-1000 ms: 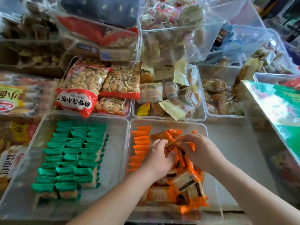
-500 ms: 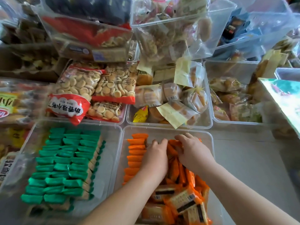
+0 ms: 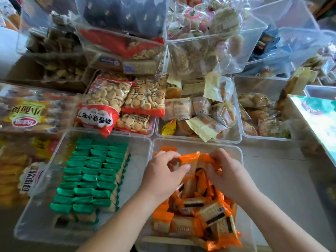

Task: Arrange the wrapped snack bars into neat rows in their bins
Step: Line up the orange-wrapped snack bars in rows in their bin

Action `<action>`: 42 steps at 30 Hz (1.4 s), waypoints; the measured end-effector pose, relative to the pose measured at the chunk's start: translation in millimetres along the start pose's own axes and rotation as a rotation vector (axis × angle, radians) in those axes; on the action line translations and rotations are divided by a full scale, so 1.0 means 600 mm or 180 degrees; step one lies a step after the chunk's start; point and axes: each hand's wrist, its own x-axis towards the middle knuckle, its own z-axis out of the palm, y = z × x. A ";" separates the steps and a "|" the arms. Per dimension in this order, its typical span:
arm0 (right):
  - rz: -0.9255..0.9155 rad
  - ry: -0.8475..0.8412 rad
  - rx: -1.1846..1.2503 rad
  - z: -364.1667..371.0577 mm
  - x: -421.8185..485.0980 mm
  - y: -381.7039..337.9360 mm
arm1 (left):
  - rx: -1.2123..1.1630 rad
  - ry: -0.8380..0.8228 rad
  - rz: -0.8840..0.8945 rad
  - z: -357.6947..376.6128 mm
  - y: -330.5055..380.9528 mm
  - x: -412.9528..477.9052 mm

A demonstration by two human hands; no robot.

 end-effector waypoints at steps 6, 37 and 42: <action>0.0285 0.0363 0.1149 -0.009 -0.094 -0.031 | -0.0780 -0.0185 -0.0332 -0.032 -0.024 -0.066; 0.0894 0.0256 0.2548 0.048 -0.205 -0.096 | -0.1282 -0.0503 -0.0590 -0.064 -0.048 -0.167; 0.0926 -0.0195 0.3385 0.054 -0.210 -0.109 | -0.1391 -0.0509 -0.0501 -0.056 -0.040 -0.171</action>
